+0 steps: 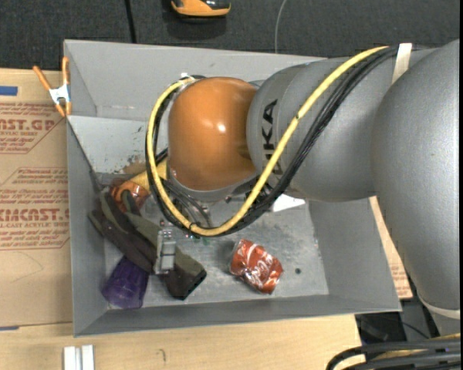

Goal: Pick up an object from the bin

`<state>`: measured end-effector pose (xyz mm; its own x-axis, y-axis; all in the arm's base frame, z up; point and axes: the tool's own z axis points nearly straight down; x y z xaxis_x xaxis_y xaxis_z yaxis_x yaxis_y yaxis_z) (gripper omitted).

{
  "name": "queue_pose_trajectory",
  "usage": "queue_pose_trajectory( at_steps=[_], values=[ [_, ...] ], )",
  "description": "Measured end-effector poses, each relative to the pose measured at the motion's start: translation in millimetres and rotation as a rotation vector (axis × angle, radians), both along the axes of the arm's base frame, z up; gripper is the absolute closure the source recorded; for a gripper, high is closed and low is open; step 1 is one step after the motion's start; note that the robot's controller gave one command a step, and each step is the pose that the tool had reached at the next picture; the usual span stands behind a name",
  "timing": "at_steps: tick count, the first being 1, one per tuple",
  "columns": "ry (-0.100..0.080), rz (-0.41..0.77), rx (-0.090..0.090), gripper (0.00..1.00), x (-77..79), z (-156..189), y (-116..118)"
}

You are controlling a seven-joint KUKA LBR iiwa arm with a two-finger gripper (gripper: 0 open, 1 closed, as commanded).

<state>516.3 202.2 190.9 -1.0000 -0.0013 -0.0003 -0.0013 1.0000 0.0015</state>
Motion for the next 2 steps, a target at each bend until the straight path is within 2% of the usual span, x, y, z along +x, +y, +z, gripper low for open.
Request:
queue_pose_trajectory(
  at_steps=[1, 2],
  values=[
    [-0.008, 0.022, 0.003, 0.0, 3.5, -42.4, -14.3],
    [0.0, -0.072, -0.001, 0.0, -1.9, -89.8, -19.6]
  ],
)
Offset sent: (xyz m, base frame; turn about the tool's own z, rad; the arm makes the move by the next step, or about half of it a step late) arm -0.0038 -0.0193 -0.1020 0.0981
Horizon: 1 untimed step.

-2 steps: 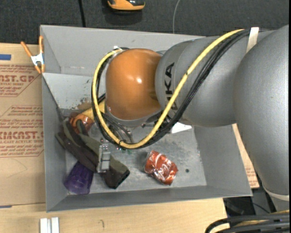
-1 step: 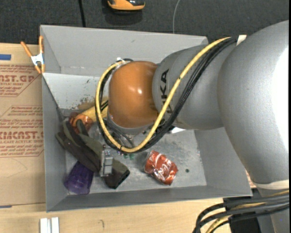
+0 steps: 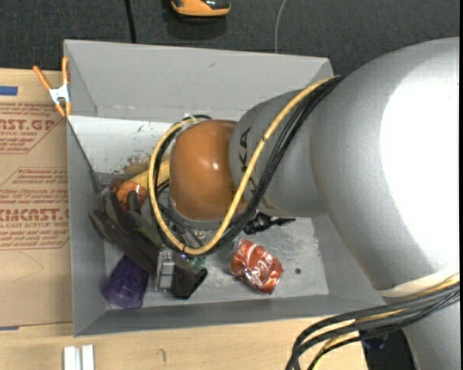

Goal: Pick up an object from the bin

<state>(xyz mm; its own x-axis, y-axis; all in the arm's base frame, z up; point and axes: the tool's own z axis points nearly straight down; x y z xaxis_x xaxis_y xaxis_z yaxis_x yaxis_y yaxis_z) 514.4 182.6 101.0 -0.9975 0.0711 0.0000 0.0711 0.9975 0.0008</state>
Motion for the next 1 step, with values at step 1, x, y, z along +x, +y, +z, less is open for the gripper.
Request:
queue_pose_trajectory(
  at_steps=[1],
  values=[
    [-0.001, 0.076, 0.0, 1.0, -4.4, -29.0, -10.6]
  ],
)
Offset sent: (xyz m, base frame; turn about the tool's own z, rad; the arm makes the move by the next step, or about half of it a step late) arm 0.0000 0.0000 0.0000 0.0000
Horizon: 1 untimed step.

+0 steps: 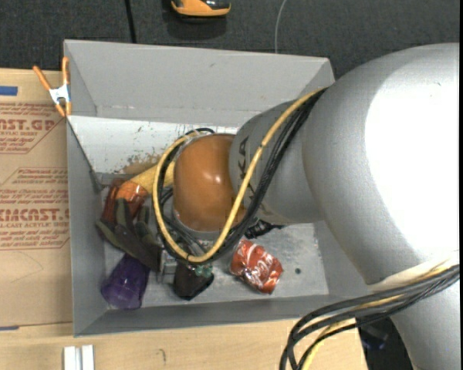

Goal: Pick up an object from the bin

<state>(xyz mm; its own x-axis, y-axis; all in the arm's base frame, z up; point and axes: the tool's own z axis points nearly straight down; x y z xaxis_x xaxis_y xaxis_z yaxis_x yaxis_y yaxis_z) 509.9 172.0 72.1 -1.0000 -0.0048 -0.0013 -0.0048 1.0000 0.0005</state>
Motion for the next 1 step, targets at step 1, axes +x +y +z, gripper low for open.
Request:
queue_pose_trajectory(
  at_steps=[1],
  values=[
    [0.0, 0.0, 0.0, 1.0, 0.0, 0.0, 0.0]
  ],
)
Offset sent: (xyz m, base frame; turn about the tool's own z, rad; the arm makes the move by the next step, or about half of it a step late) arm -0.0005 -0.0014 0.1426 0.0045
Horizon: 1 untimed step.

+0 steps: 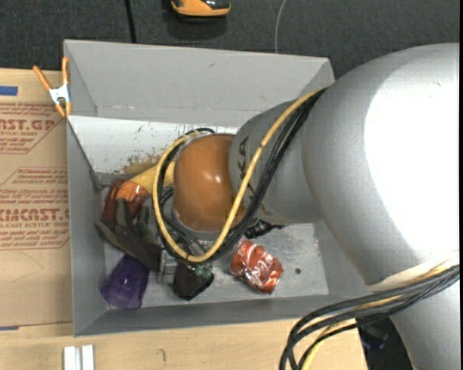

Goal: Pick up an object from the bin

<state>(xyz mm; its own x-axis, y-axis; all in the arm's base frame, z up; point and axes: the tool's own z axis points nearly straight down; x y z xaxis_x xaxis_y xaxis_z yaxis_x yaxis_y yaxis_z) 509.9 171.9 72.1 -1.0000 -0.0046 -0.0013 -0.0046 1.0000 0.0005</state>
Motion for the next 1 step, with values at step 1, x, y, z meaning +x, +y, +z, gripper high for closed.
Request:
queue_pose_trajectory(
  at_steps=[1],
  values=[
    [-0.002, -0.003, 0.001, 1.0, 0.0, 142.9, -0.3]
  ],
)
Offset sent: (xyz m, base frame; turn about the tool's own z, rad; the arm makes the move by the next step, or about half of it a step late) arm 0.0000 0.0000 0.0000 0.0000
